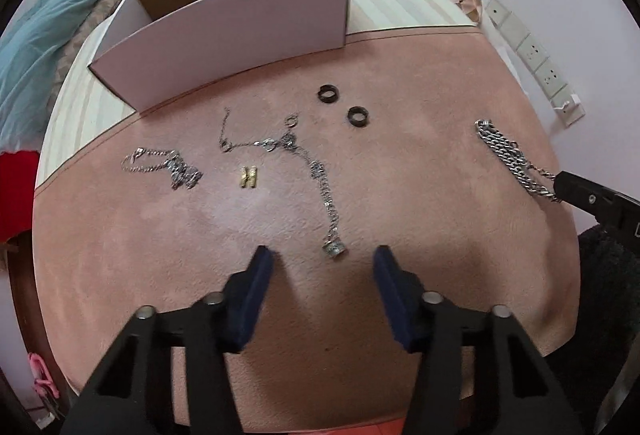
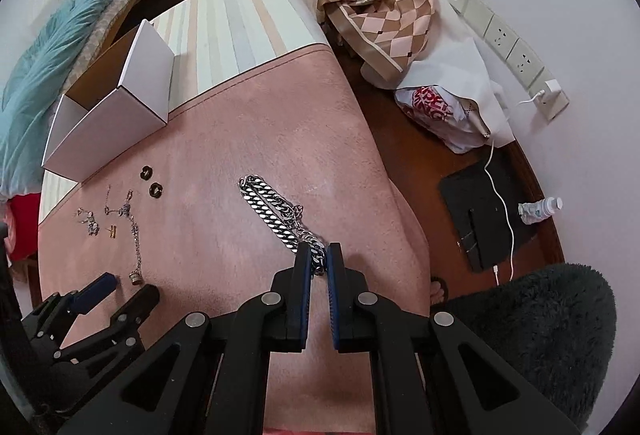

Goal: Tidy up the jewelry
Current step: 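Grasp a silver necklace with the left tool while the right tool holds the chain bracelet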

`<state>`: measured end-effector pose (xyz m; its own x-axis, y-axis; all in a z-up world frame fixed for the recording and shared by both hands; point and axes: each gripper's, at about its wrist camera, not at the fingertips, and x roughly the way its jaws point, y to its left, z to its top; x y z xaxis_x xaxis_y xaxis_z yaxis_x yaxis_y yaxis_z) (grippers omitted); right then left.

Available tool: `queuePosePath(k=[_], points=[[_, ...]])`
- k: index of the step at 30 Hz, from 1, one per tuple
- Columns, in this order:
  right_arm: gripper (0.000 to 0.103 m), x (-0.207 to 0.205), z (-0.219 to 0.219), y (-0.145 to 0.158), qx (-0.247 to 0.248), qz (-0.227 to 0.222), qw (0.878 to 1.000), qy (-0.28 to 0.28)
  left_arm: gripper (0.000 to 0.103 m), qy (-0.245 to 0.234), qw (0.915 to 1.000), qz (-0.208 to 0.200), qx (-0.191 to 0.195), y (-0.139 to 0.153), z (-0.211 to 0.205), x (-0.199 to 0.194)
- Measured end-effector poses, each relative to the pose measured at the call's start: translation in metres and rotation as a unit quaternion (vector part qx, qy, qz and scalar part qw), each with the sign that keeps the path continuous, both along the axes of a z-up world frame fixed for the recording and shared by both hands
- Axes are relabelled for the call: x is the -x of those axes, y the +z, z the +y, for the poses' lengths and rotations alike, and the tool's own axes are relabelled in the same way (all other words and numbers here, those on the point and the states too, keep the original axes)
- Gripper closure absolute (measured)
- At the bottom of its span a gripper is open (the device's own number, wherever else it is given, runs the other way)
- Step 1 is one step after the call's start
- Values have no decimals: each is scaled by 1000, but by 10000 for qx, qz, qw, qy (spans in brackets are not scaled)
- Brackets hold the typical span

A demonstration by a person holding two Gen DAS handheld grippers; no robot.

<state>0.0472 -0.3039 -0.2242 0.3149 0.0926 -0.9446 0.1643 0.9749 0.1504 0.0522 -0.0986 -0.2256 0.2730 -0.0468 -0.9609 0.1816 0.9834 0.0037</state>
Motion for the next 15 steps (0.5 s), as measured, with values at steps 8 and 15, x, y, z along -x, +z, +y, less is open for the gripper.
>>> queuePosePath(k=[8, 15], points=[[95, 1, 5, 7, -9, -85, 9999, 68, 94, -119, 9998, -137, 80, 4, -7, 3], [95, 1, 11, 35, -332, -310, 9988, 177, 94, -110, 9987, -305, 389, 30, 4, 7]])
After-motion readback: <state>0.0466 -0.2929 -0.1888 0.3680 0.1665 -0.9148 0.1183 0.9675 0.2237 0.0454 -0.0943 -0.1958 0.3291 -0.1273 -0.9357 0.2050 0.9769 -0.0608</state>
